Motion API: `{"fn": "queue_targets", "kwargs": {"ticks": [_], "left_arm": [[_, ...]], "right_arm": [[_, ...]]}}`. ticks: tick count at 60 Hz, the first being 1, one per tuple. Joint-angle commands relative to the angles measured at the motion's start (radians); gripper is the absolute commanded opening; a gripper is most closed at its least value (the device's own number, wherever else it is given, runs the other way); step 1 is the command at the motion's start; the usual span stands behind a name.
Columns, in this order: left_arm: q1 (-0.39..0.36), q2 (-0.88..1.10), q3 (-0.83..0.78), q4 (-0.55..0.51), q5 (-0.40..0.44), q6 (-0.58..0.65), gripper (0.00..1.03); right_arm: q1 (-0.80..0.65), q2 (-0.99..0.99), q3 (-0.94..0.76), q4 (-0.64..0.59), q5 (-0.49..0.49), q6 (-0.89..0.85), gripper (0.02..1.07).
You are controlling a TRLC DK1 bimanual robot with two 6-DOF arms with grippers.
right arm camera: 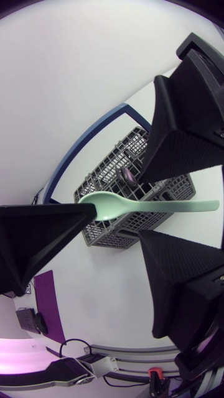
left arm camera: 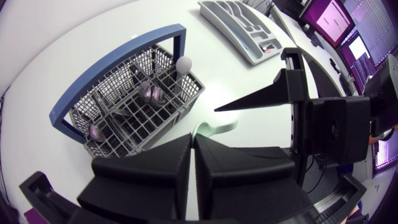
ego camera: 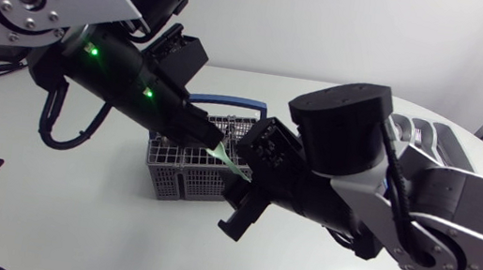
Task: Unload the cutlery basket into the drawer organizer.
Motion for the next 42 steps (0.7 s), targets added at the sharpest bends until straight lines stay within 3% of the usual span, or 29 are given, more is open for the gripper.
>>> {"fn": "queue_targets", "kwargs": {"ticks": [1, 17, 35, 42], "left_arm": [[0.010, -0.015, -0.015, 0.000, 0.014, 0.008, 0.03], [-0.001, -0.018, -0.023, 0.001, 0.019, 0.007, 0.03], [-0.015, -0.024, -0.014, 0.003, 0.028, 0.002, 0.03], [-0.016, -0.024, -0.011, 0.003, 0.028, 0.001, 0.03]], "right_arm": [[0.009, 0.019, 0.022, 0.003, 0.012, -0.024, 0.42], [0.013, 0.026, 0.025, -0.009, 0.003, -0.028, 0.26], [0.006, 0.033, 0.015, -0.017, -0.005, -0.034, 0.20], [0.005, 0.031, 0.014, -0.015, -0.007, -0.033, 0.14]]}}
